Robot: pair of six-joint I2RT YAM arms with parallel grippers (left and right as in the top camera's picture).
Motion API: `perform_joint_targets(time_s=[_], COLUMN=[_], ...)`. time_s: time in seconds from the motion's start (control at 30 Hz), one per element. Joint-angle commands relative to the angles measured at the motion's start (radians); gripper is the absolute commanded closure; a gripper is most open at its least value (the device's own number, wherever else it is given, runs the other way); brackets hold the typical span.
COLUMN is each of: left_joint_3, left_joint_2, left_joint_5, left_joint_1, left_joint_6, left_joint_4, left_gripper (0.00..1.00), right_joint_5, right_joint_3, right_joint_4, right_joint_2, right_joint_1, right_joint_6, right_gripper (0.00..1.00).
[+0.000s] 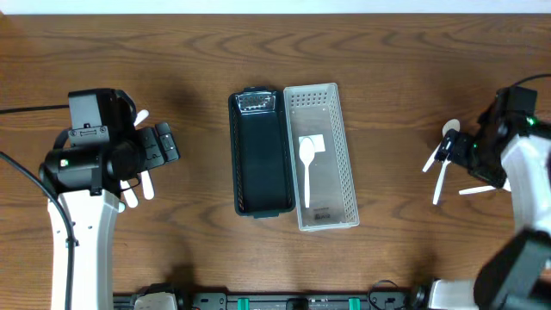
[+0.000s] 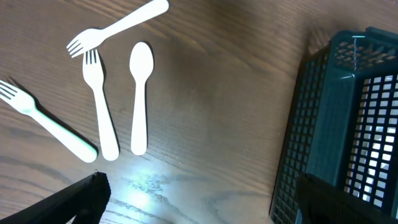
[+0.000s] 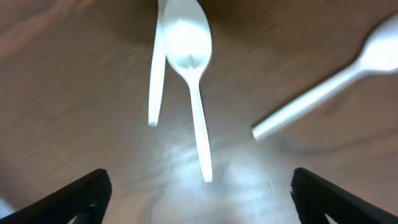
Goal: Pack container
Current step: 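Move the right gripper to the two stacked spoons and grasp, then carry the spoons into the clear basket and release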
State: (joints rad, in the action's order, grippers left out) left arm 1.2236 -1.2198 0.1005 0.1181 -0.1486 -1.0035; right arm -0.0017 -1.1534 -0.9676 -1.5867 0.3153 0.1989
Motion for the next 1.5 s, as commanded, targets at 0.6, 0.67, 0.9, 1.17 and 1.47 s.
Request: perform_joint_targets(time_s=[0.6, 0.67, 0.9, 1.17, 1.47], left_joint_3=[0.011, 0.011, 0.011, 0.011, 0.011], left_joint_2=[-0.003, -0.003, -0.003, -0.003, -0.003], left_joint_5=[-0.008, -0.008, -0.008, -0.008, -0.008], left_joint_1=[0.007, 0.007, 0.007, 0.007, 0.007], left_joint_6=[0.021, 0.021, 0.021, 0.021, 0.021], left_joint_4=[-0.002, -0.002, -0.002, -0.002, -0.002], left_gripper=[0.02, 0.02, 0.02, 0.02, 0.02], right_joint_5=[0.107, 0.107, 0.106, 0.106, 0.098], right_joint_3=[-0.054, -0.054, -0.047, -0.035, -0.035], right_joint_4=[0.123, 0.132, 0.146, 0.158, 0.165], right_joint_2=[-0.284, -0.29, -0.325, -0.369, -0.371], right_joint_1=[0.01, 0.011, 0.013, 0.013, 0.011], right_joint_6=[-0.096, -0.096, -0.096, -0.096, -0.072], right_gripper=[0.13, 0.13, 0.13, 0.28, 0.99])
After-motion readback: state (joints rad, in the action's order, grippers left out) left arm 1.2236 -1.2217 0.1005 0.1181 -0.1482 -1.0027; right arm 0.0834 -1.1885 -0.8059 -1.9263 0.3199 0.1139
